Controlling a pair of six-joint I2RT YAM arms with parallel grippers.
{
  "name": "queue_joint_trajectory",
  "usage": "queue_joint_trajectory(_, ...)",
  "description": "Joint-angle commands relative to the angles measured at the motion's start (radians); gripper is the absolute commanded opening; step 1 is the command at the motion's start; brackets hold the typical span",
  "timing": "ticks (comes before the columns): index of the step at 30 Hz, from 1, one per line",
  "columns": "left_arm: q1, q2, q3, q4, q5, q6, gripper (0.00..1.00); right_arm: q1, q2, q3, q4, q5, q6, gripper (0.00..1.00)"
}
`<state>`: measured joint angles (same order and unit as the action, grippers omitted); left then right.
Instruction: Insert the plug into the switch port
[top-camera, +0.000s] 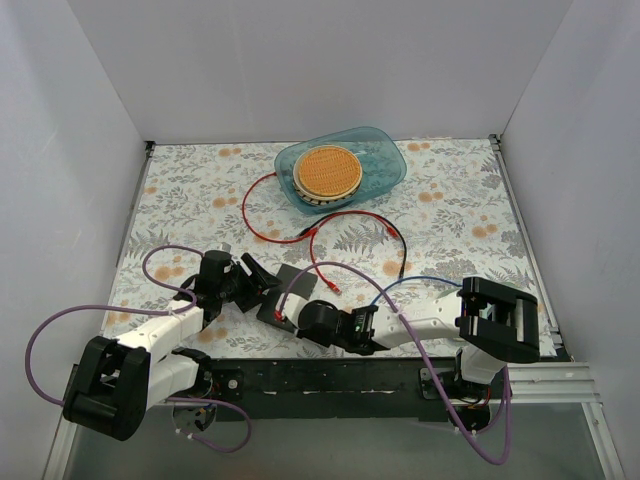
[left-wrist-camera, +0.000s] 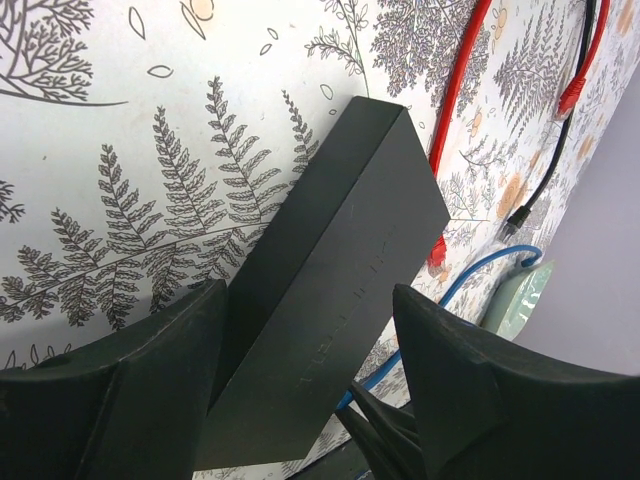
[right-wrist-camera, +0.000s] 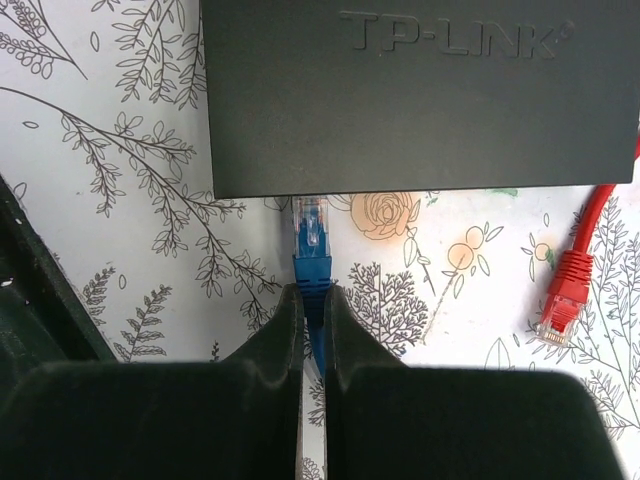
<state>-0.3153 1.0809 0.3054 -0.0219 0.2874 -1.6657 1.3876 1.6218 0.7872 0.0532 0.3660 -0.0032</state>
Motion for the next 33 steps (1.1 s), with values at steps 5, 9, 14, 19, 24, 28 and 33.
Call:
queue_joint_trajectory(5, 0.002, -0.019, 0.021, -0.062, 0.003, 0.004, 0.65, 0.022, 0.015, 0.033, 0.045, -0.004, 0.006, 0.01)
queue_joint_trajectory(9, 0.013, -0.024, 0.026, -0.064, 0.006, 0.009, 0.65, 0.022, 0.015, 0.034, 0.027, 0.022, -0.029, 0.01)
queue_joint_trajectory(14, 0.021, -0.009, 0.035, -0.066, 0.01, 0.017, 0.64, 0.022, -0.01, 0.017, 0.017, 0.01, -0.046, 0.01)
queue_joint_trajectory(19, 0.024, -0.004, 0.028, -0.055, 0.018, 0.015, 0.64, 0.022, -0.054, -0.011, 0.033, -0.016, -0.049, 0.01)
queue_joint_trajectory(24, 0.024, -0.004, 0.026, -0.056, 0.018, 0.017, 0.64, 0.025, -0.05, -0.014, 0.039, -0.05, -0.06, 0.01)
queue_joint_trajectory(28, 0.025, -0.016, 0.029, -0.065, 0.016, 0.02, 0.64, 0.028, -0.04, -0.026, 0.03, -0.049, -0.049, 0.01)
queue_joint_trajectory(33, 0.025, -0.013, 0.031, -0.064, 0.025, 0.018, 0.64, 0.028, -0.001, 0.015, -0.015, 0.004, -0.041, 0.01)
